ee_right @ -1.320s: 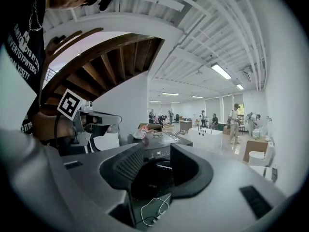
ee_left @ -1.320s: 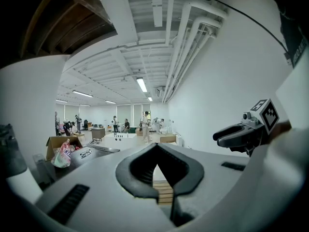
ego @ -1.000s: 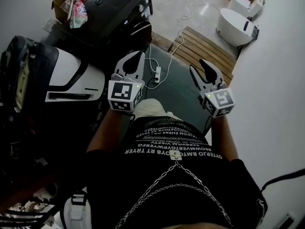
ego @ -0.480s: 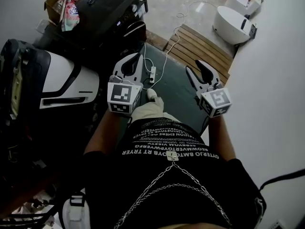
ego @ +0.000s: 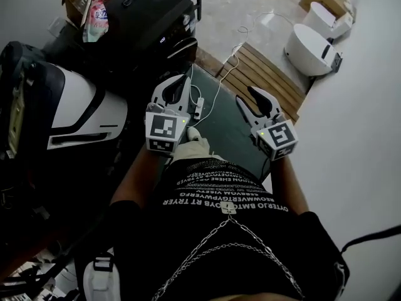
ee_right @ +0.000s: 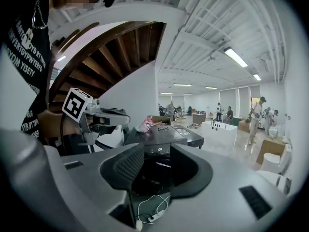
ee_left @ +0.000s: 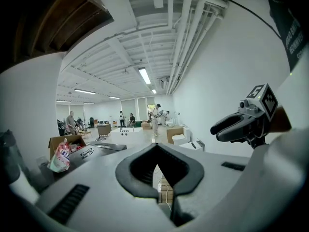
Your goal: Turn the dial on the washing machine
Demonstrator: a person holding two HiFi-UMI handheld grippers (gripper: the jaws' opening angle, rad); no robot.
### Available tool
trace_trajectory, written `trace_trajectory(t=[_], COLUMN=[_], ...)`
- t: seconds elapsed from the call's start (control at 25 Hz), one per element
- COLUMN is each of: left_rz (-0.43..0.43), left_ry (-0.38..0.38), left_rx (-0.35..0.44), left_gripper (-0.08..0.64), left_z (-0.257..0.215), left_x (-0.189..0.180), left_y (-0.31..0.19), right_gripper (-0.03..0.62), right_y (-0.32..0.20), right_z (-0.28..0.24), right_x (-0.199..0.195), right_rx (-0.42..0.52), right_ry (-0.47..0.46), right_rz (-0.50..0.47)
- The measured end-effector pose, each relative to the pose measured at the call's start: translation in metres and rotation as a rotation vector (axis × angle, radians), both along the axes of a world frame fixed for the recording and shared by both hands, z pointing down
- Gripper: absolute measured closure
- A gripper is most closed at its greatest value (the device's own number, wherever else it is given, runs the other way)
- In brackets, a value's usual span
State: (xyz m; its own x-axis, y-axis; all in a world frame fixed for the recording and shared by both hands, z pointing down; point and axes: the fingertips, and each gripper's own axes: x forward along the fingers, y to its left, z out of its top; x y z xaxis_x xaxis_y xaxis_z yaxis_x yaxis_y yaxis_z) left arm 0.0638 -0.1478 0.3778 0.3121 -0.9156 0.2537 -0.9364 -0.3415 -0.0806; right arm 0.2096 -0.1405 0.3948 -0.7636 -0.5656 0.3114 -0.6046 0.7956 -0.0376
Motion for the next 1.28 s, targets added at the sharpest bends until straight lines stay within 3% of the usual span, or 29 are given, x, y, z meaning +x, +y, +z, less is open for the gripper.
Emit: trace_trajectory(t=[0.4, 0.76, 0.96, 1.28], left_rz=[-0.045, -0.09, -0.19, -0.349], left_ry=[0.003, -0.009, 0.026, -0.026], left_rx=[0.014, 0.035, -0.043, -0.053], left_gripper=[0.555, 0.554, 0.555, 0.555], left_z=[-0.016, -0.005, 0.005, 0.009], left_x=[-0.052, -0.097, -0.121, -0.162], left_y=[-0.076, -0.109, -0.117, -0.16], right_gripper=[0.448, 0.448, 0.448, 0.448], right_y=[-0.086, -0.14, -0.166, -0.235], right_z=[-0.015, -0.018, -0.006, 0.01], right_x=[-0.061, -0.094, -0.118, -0.164], right_rx=[0.043, 0.078, 0.044, 0.009], right_ry=[0.035, 0.063, 0.055, 0.03], right_rz=[-0.074, -0.116, -0.19, -0.344])
